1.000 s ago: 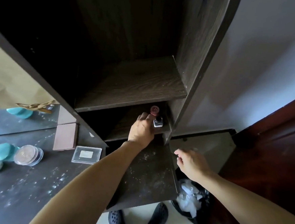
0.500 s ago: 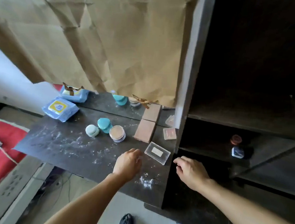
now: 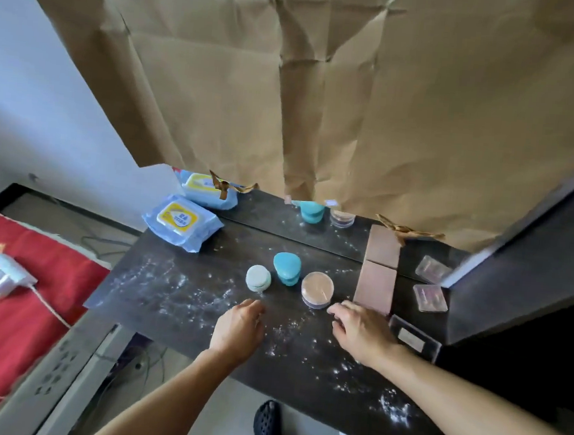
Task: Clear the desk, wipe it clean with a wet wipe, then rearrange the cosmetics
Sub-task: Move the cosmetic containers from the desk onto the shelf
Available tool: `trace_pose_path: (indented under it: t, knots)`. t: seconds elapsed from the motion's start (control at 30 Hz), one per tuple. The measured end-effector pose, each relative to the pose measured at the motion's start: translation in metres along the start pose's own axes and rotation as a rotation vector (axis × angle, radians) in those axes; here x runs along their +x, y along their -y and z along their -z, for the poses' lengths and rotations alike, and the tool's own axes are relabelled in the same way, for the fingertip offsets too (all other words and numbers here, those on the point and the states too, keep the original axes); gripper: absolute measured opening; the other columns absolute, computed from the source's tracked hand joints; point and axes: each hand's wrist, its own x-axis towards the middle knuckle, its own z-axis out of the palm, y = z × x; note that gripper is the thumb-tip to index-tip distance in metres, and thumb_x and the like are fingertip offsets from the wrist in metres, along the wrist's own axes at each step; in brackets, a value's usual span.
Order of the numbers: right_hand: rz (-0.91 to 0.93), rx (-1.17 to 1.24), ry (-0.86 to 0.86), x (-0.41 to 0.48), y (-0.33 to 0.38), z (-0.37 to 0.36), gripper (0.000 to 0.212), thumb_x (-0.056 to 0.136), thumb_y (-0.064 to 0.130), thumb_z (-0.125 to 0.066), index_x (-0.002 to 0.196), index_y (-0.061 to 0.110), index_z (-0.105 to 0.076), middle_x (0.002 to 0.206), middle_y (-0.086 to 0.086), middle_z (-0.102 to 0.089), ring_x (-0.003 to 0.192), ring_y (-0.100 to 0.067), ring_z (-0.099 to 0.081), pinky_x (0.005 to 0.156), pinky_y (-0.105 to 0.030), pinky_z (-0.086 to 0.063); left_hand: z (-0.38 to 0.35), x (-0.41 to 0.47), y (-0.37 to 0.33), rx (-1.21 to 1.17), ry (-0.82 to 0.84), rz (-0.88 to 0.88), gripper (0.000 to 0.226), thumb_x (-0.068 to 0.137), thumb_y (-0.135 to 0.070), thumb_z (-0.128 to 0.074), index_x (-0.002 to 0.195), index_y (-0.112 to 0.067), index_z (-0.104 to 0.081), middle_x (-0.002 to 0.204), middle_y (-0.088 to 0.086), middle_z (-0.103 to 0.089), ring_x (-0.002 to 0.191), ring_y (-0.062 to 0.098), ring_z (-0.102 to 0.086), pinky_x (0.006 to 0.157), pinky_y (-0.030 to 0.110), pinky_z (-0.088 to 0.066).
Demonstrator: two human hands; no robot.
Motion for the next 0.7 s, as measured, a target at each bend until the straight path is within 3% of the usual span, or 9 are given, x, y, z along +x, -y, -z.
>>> trace_pose_path:
  t: [0.17,0.3,0.5,0.7]
  knots:
    - [-0.07,-0.002,-0.004,0.047,0.045,-0.01,0.024,0.09,0.023,-0.055,0.113,0.021,-0.061,0.11,0.001,-0.066,0.087,-0.021,-0.066,0.068,-0.033,-0.055,0.022,0.037,0.053,0.029,0.072,0.013,0.023,0.086,-0.025,-0.055,0.105,-0.014,-0.058,0.108,0.003,-0.059,0.095,0.028,-0.06,0.074,0.039,-0.05]
    - [-0.09,-0.015,-0.041,0.066,0.055,-0.017,0.03,0.088,0.02,-0.057,0.118,0.019,-0.058,0.125,0.003,-0.055,0.108,-0.018,-0.058,0.074,-0.033,-0.054,0.024,0.076,0.067,0.069,0.171,0.016,0.038,0.087,-0.029,-0.059,0.12,-0.015,-0.049,0.118,0.004,-0.048,0.109,0.024,-0.05,0.083,0.038,-0.047]
    - [-0.144,-0.102,0.015,0.098,0.054,-0.021,0.062,0.079,0.028,-0.063,0.137,0.02,-0.041,0.134,0.001,-0.044,0.12,-0.024,-0.044,0.091,-0.035,-0.045,-0.002,0.118,0.07,0.105,0.273,-0.034,0.061,0.082,-0.035,-0.068,0.132,-0.017,-0.039,0.127,0.005,-0.042,0.115,0.024,-0.045,0.091,0.036,-0.044]
    - [-0.199,-0.157,0.169,0.152,0.059,-0.043,0.086,0.076,0.038,-0.067,0.145,0.027,-0.017,0.144,-0.002,-0.031,0.127,-0.027,-0.036,0.099,-0.041,-0.037,-0.024,0.136,0.081,0.095,0.224,-0.093,0.05,0.077,-0.036,-0.068,0.118,-0.016,-0.047,0.118,0.004,-0.047,0.107,0.024,-0.045,0.088,0.034,-0.042]
